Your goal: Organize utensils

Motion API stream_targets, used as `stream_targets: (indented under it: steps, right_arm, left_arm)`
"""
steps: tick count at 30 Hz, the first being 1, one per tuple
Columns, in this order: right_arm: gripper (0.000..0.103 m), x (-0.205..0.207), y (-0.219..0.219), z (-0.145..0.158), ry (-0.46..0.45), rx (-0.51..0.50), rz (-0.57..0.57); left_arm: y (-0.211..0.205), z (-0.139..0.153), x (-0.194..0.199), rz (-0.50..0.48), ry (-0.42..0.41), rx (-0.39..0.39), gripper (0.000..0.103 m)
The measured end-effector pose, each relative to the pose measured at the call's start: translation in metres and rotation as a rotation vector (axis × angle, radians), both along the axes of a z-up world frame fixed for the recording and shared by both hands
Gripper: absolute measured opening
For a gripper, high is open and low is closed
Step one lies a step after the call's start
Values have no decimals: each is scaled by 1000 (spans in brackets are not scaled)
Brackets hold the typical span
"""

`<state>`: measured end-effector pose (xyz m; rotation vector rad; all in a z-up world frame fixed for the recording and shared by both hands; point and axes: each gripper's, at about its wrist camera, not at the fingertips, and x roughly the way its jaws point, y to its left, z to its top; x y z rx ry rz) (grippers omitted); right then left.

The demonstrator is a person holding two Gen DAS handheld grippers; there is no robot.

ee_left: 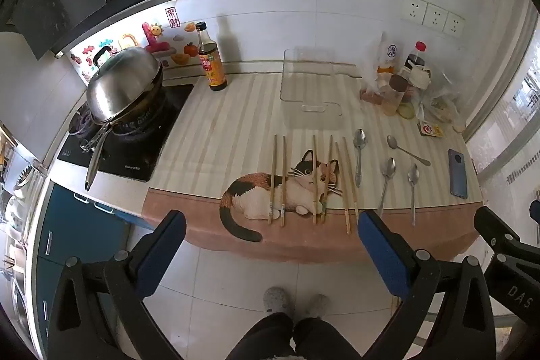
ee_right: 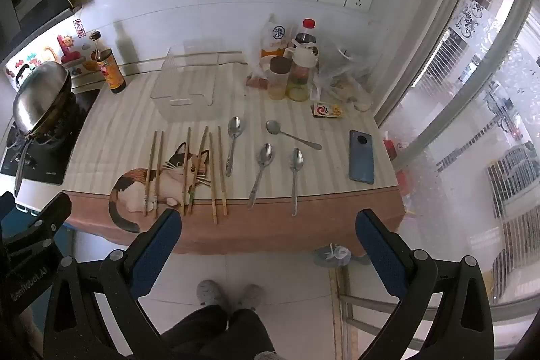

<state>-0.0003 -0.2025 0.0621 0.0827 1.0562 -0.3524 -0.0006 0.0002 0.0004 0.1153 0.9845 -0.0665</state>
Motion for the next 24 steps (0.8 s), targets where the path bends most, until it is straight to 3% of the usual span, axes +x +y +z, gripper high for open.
stream_targets:
  steps: [24]
  right_arm:
    - [103,-5,0,0,-4,-18,-2]
  left_arm:
    - [-5,0,-3,-6,13,-12,103]
